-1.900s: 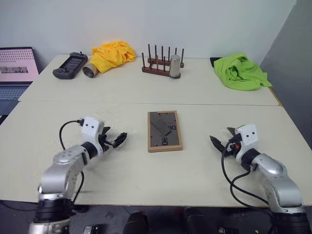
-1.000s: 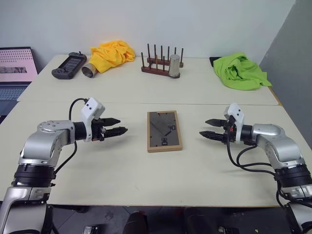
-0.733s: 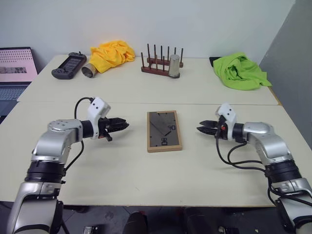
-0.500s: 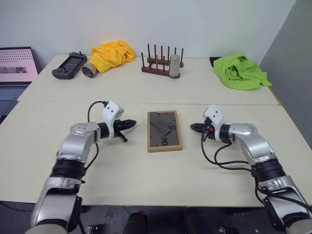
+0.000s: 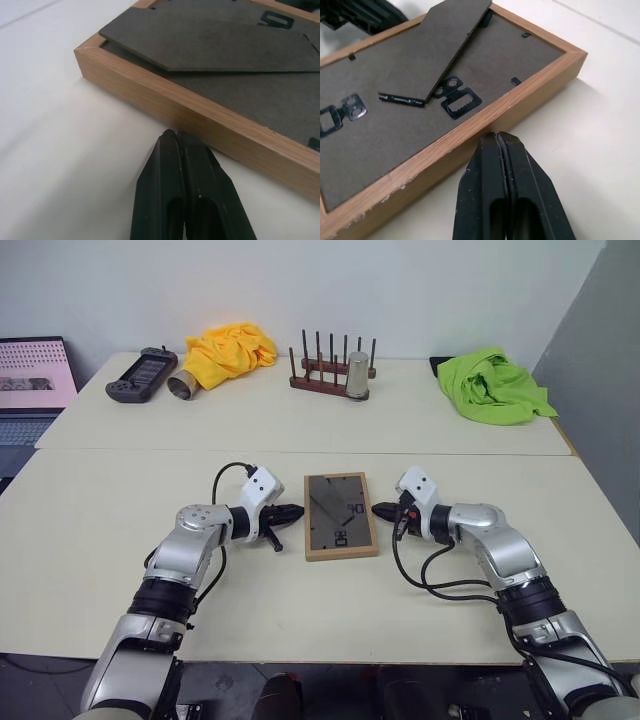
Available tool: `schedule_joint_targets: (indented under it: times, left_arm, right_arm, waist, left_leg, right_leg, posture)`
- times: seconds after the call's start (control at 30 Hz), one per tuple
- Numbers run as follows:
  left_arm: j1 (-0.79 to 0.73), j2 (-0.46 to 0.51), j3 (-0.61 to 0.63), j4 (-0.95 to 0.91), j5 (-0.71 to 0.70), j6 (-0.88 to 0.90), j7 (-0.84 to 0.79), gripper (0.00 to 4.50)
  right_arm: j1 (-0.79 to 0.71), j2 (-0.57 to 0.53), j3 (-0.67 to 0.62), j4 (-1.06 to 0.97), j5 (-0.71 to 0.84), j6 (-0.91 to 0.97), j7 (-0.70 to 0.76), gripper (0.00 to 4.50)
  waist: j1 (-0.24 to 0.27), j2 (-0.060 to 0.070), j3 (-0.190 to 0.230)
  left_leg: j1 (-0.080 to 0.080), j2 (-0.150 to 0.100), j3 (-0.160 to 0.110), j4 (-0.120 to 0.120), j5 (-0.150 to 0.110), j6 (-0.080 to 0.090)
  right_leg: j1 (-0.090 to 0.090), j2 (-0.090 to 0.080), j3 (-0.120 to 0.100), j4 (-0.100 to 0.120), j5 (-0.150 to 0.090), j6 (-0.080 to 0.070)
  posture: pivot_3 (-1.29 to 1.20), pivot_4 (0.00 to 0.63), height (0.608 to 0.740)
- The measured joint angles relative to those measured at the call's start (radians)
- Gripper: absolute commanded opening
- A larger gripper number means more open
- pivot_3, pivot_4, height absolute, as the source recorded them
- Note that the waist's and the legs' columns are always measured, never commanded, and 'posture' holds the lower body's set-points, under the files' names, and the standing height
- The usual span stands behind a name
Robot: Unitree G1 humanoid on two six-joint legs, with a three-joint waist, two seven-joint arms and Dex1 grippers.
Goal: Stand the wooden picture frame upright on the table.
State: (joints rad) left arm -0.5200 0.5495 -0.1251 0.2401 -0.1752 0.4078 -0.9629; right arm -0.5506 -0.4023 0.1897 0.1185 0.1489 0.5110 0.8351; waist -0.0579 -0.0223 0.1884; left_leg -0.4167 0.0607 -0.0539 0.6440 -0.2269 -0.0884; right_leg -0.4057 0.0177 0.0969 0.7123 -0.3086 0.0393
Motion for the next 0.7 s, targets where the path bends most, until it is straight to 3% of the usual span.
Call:
schedule_joint_targets:
  times: [0.27,0.6,0.7]
  left_arm:
    - [0.11,0.058,-0.032,-0.235,-0.007,0.115,-0.054,0.06]
    - [0.138,0.146,-0.022,-0.268,-0.051,0.147,-0.125,0.06]
    - [0.137,0.195,0.026,-0.27,-0.135,0.276,-0.168,0.59]
  right_arm:
    - [0.115,-0.097,-0.009,-0.229,0.07,0.155,0.05,0.04]
    - [0.175,-0.168,-0.006,-0.309,0.1,0.176,0.064,0.04]
    - [0.175,-0.174,-0.01,-0.306,0.105,0.173,0.059,0.0]
  waist:
    - [0.001,0.0,0.0]
    - [-0.001,0.0,0.0]
    - [-0.002,0.0,0.0]
  left_leg:
    - [0.0,0.0,0.0,0.0,0.0,0.0]
    - [0.001,0.0,0.0,0.0,0.0,0.0]
    - [0.0,0.001,0.0,0.0,0.0,0.0]
  right_leg:
    - [0.0,0.0,0.0,-0.001,0.0,0.0]
    - [0.0,0.001,0.0,-0.001,0.0,0.0]
    - [0.0,0.002,0.0,-0.001,-0.001,0.0]
  posture:
    - [0.0,0.15,0.74]
    - [0.0,0.15,0.74]
    - [0.0,0.15,0.74]
